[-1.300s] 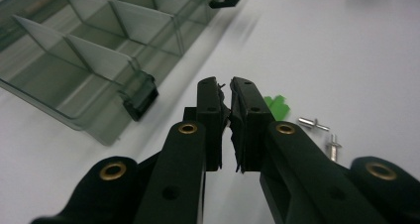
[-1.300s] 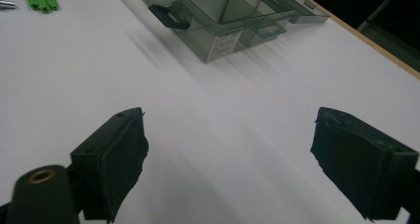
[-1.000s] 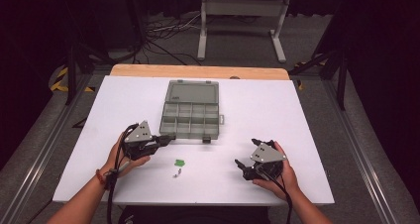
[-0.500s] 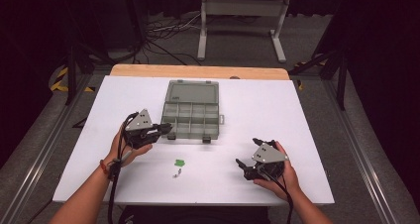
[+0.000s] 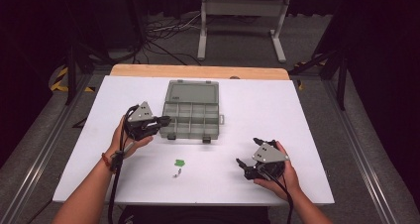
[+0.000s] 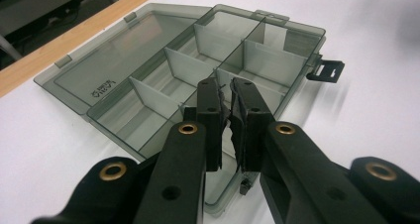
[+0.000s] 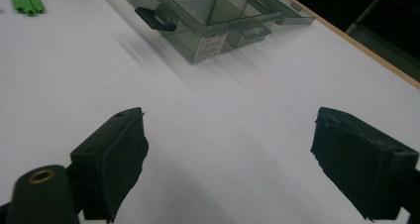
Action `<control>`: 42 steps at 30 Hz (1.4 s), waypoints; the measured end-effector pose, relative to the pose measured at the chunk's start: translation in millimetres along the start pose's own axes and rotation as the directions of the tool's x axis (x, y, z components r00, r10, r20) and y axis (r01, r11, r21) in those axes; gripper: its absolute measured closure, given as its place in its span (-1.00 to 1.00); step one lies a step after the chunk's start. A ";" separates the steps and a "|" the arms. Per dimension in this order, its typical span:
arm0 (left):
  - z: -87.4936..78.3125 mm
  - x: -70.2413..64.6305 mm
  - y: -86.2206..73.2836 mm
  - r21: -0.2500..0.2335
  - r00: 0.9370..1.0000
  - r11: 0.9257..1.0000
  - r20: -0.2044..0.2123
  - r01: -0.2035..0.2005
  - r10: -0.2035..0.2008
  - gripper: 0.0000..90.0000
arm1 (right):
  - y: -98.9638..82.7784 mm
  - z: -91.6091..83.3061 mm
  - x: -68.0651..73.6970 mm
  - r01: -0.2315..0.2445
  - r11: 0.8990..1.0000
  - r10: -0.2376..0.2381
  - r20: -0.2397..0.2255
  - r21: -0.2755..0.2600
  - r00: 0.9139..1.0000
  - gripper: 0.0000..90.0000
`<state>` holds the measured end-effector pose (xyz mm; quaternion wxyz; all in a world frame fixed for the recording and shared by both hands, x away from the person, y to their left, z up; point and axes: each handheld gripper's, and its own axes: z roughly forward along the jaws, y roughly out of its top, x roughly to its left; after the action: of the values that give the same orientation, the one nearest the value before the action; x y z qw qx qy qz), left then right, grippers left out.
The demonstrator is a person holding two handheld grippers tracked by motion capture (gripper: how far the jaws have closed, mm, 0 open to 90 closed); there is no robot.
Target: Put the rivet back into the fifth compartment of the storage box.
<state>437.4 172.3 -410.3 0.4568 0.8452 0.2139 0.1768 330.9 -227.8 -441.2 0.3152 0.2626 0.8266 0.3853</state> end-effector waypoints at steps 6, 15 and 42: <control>5.2 4.8 -0.6 0.016 1.000 1.000 -0.007 0.006 -0.006 0.85 | -0.5 0.6 -0.7 -0.003 1.000 0.003 -0.001 0.003 1.000 -0.69; 14.5 5.1 -3.1 0.035 1.000 0.999 0.004 0.012 -0.012 0.85 | -0.6 2.1 1.2 0.005 1.000 -0.005 -0.008 0.011 1.000 -0.69; 25.3 3.1 -19.4 0.101 0.999 0.995 0.028 0.019 -0.022 0.85 | -1.9 -1.3 -1.7 0.017 1.000 -0.017 -0.002 -0.008 1.000 -0.68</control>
<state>448.6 165.9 -439.6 0.4184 0.8675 0.2242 0.1487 330.8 -230.6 -441.5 0.3188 0.2541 0.8274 0.3863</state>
